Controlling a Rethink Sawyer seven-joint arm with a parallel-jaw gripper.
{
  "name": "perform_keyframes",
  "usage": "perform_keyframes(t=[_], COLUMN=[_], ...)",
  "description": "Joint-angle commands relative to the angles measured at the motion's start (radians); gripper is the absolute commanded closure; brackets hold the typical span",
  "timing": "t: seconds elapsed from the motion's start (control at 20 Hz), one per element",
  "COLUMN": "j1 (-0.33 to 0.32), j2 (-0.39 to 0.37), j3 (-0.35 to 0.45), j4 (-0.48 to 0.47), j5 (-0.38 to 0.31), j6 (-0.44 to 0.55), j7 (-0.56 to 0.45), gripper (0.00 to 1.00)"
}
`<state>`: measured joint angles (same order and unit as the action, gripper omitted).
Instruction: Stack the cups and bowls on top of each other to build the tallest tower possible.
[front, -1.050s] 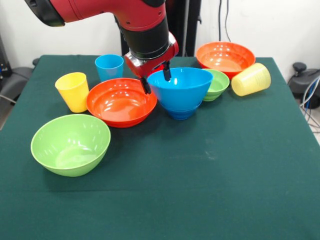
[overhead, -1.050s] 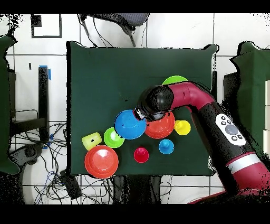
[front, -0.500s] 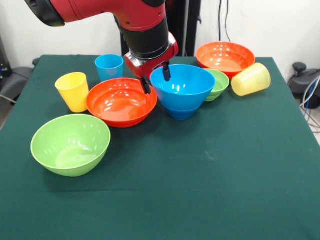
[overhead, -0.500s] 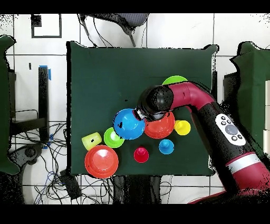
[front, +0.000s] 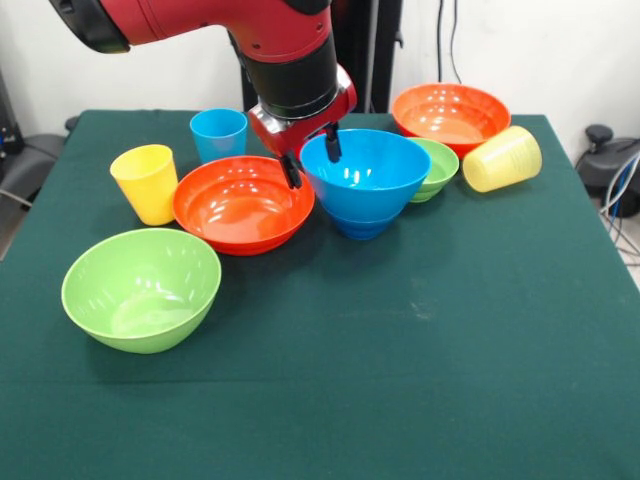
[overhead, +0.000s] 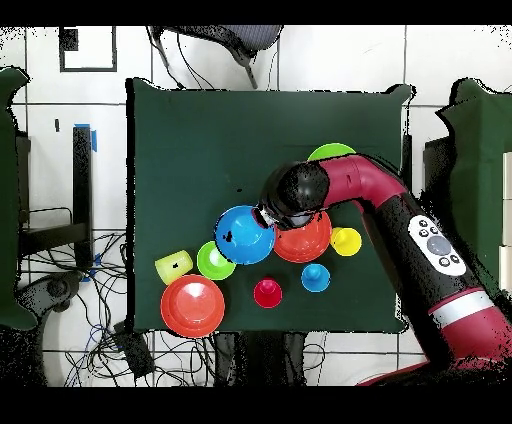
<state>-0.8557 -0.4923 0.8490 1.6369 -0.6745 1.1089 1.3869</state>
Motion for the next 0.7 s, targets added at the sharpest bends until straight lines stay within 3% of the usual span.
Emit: perform_keyframes(t=[0.05,0.55,0.7], j1=[0.03,0.008,-0.033], j2=[0.062,0.029,-0.002], j3=[-0.057,-0.031,0.003], j4=[0.04,0.031,0.054], j5=[-0.046,-0.026,0.006], j6=[0.063,0.065,0.073], j7=[-0.212,-0.231,-0.262], gripper=[0.0,0.0,0.0])
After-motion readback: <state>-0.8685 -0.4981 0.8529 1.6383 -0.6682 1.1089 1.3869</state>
